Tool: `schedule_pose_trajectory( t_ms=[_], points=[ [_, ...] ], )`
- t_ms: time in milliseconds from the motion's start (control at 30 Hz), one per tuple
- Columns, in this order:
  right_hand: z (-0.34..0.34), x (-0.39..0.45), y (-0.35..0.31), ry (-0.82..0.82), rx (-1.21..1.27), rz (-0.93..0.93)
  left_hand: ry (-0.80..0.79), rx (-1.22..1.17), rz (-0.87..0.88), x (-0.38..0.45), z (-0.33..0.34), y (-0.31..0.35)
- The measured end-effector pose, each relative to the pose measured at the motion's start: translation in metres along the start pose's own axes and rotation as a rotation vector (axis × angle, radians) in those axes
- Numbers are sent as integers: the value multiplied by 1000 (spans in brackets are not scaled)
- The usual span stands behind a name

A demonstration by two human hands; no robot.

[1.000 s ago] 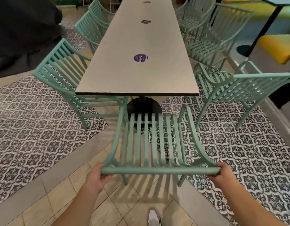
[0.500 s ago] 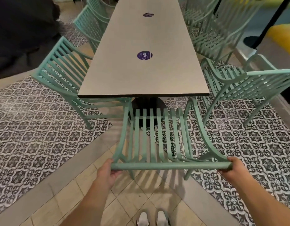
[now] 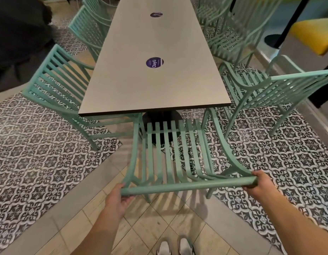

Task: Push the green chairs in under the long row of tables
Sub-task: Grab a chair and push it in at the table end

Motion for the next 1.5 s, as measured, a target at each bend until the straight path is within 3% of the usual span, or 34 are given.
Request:
schedule_pose_trajectory(
  t_ms=[1500],
  points=[
    [-3, 4, 3, 23, -3, -24, 79, 24, -4, -10, 9, 9]
  ],
)
Point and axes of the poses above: each hand's wrist, its own x-axis towards the middle knuckle, its own z-axis out of the palm, y = z × x, the point moved 3 cm from there along x, towards the middle knuckle, and after that the axes turned 8 degrees about x, right-handed, at the moved point
